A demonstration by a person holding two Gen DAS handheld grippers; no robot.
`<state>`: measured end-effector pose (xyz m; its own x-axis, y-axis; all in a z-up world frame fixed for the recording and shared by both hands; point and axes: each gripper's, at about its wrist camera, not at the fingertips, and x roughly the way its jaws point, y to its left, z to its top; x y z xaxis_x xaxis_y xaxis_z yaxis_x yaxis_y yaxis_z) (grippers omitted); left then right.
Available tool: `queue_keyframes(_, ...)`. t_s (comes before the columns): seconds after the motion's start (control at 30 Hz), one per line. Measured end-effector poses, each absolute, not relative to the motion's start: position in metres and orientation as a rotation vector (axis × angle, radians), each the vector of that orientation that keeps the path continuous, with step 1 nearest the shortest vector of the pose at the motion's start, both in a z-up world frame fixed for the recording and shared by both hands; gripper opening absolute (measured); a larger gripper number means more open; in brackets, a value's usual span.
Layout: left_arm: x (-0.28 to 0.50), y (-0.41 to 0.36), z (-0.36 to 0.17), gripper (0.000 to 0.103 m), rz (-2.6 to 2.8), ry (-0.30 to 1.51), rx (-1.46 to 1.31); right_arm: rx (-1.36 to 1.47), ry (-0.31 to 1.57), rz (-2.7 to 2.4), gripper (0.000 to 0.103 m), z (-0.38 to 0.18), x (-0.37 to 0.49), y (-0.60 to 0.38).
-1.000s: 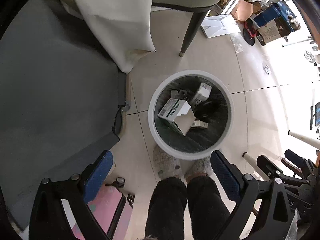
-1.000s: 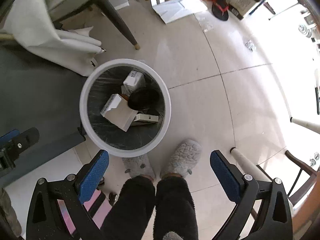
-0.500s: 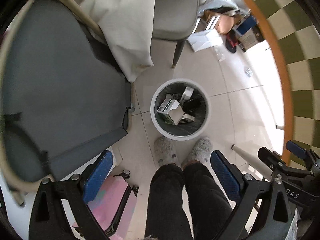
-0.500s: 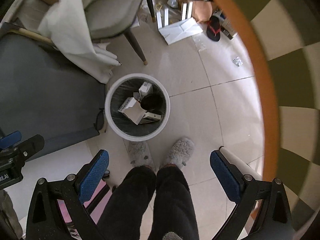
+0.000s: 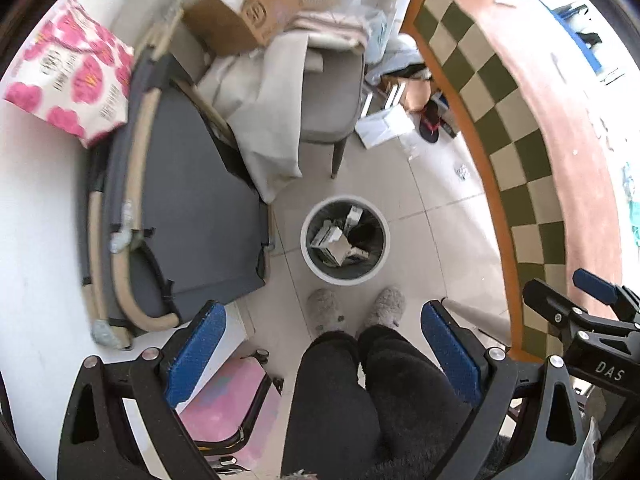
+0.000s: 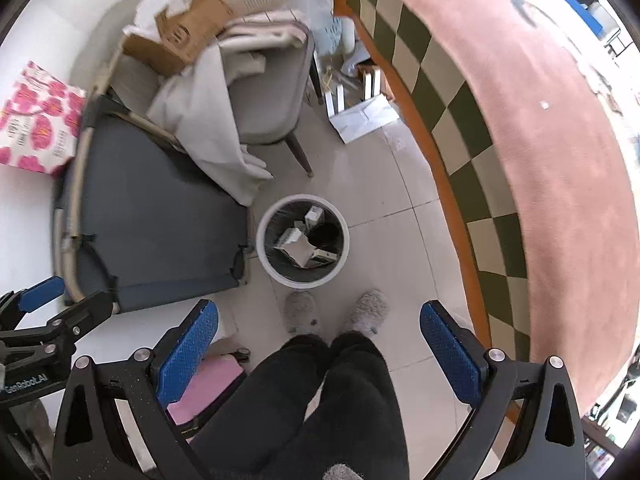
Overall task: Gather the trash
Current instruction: 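Raise both tools from the bin back toward the table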
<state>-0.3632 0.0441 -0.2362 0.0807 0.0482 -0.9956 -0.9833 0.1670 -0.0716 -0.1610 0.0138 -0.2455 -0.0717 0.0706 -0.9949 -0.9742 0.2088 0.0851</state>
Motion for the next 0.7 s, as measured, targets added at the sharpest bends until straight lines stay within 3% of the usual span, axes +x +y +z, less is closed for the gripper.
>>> queue_keyframes(0.33,-0.315,0.077,-0.162,0.100,1.106,1.118,-0.877,-0.680,1.358,1.125,0.102,-0.176,-0.110,0.029)
queue_keyframes(0.5,-0.225,0.119,-0.139,0.100,1.073,1.121,-0.708,-0.484,1.412,1.006,0.102,-0.159,-0.010,0.040)
queue_keyframes(0.7,-0.065,0.159,-0.126,0.100,0.936,1.160,-0.555,-0.231,1.439,0.702,0.102,-0.149,0.187,0.010)
